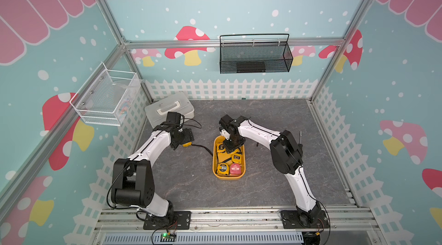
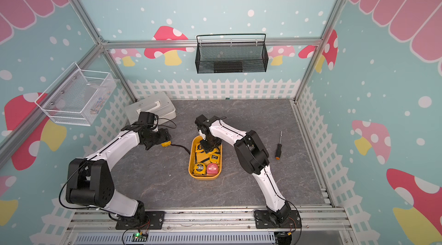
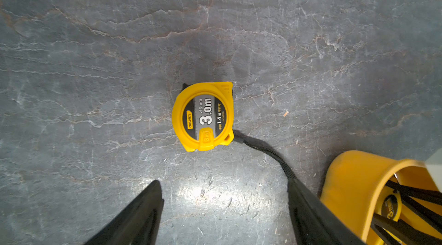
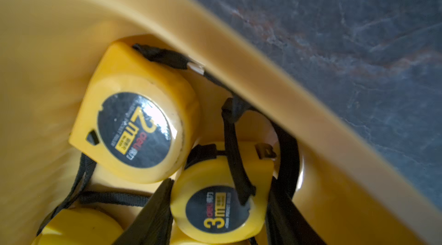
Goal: Take the tape measure out of the storage box
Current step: Pick up the tape measure from the storage box, then place the tape measure at the center of the board.
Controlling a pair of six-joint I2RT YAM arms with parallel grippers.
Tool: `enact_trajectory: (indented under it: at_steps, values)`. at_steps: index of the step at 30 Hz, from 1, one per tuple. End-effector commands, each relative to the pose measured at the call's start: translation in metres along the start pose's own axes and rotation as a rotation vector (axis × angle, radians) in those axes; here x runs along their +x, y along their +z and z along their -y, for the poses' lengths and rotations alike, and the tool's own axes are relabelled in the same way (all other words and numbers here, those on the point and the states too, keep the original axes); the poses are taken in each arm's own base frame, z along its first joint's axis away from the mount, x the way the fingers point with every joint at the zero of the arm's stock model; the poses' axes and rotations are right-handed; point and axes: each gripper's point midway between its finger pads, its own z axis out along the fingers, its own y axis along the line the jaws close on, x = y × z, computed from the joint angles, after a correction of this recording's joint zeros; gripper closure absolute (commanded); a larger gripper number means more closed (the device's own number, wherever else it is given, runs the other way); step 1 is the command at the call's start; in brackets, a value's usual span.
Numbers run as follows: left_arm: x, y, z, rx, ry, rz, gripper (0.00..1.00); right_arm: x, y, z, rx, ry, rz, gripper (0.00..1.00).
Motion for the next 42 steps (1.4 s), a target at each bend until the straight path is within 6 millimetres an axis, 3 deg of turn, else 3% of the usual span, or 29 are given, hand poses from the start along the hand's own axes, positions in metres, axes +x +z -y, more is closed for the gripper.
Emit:
enact_trajectory:
  at_steps: [1, 12, 21, 31, 37, 42]
  values:
    - [-0.004, -0.005, 0.003, 0.016, -0.001, 0.020, 0.17, 0.001, -0.012, 0.000, -0.007, -0.006, 0.006, 0.51]
    - [-0.004, -0.006, 0.003, 0.016, -0.002, 0.022, 0.17, -0.017, -0.060, -0.002, -0.038, -0.014, 0.121, 0.52]
    - [-0.004, -0.007, 0.003, 0.017, -0.003, 0.026, 0.17, -0.024, -0.091, 0.021, -0.024, 0.009, 0.188, 0.53]
    - [-0.004, -0.009, 0.003, 0.018, -0.006, 0.029, 0.17, -0.024, -0.126, 0.066, 0.050, 0.050, 0.238, 0.53]
    - [-0.005, -0.010, 0.004, 0.022, -0.007, 0.032, 0.17, -0.014, -0.129, 0.108, 0.106, 0.110, 0.230, 0.54]
    - [-0.007, -0.012, 0.006, 0.032, -0.011, 0.036, 0.17, -0.004, -0.118, 0.148, 0.153, 0.154, 0.193, 0.54]
